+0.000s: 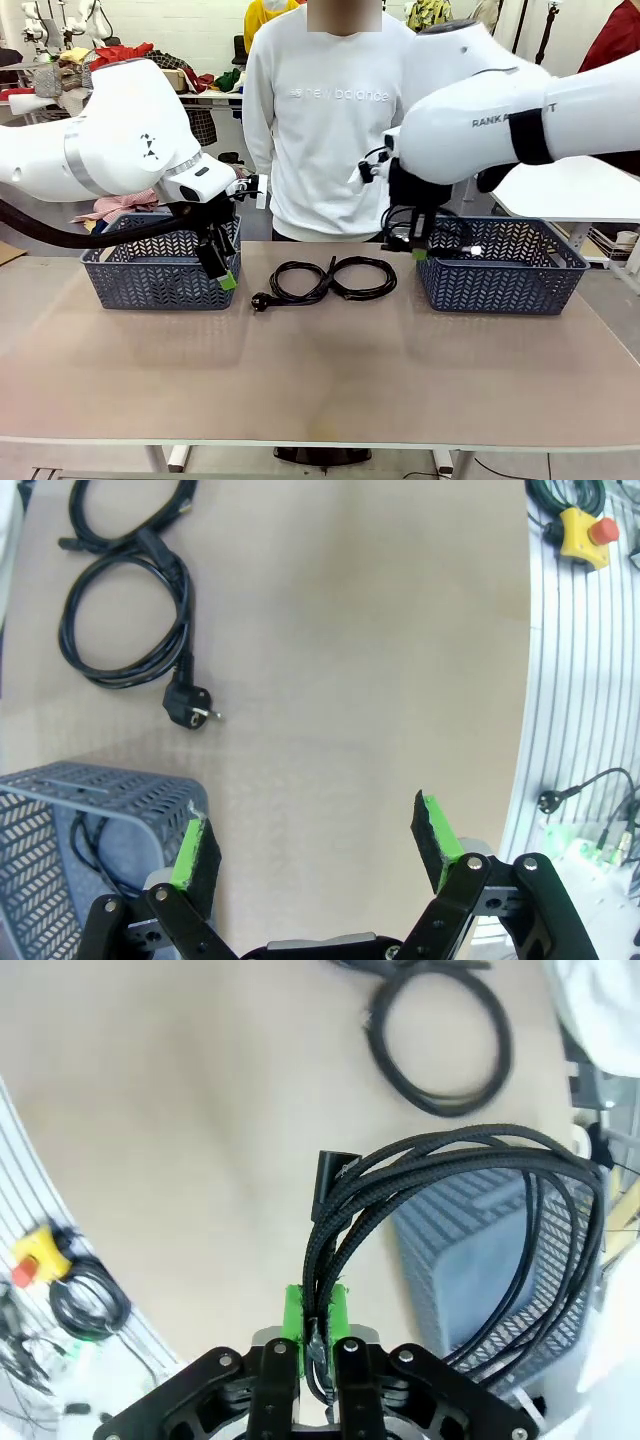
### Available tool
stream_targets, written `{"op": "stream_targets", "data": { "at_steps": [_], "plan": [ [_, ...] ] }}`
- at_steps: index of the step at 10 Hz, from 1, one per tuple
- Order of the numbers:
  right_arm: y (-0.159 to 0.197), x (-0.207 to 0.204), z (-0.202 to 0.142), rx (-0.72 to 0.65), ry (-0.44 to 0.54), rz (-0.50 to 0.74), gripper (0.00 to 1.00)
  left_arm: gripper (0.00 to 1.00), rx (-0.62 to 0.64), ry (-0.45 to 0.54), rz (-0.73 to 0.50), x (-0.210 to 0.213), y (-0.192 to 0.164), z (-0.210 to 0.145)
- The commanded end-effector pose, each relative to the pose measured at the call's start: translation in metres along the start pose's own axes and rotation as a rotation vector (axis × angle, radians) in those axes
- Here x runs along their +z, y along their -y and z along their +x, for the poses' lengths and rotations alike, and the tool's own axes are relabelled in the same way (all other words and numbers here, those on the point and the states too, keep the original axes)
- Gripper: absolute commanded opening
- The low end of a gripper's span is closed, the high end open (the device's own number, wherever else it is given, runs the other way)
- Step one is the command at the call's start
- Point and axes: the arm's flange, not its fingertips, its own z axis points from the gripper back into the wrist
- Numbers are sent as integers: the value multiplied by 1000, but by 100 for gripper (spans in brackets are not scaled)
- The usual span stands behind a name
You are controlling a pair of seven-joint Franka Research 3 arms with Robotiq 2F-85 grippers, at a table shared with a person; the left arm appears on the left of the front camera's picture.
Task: Organize the cables according to human instructions.
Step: Pick up a bundle of cables and place it in the basket indicated by the human.
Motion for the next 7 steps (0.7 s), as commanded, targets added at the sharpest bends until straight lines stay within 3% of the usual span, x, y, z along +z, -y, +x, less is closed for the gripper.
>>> {"op": "stream_targets", "data": {
  "at_steps": [1, 4, 7],
  "plan": [
    [31, 10, -10, 65, -48, -58, 0, 100, 5, 4, -2, 0, 1, -1],
    [66, 15, -25, 37, -62, -70, 0, 100, 5, 4, -2, 0, 1, -1],
    [58, 11, -27, 22, -52, -61, 0, 100, 5, 4, -2, 0, 1, -1]
  ]
}}
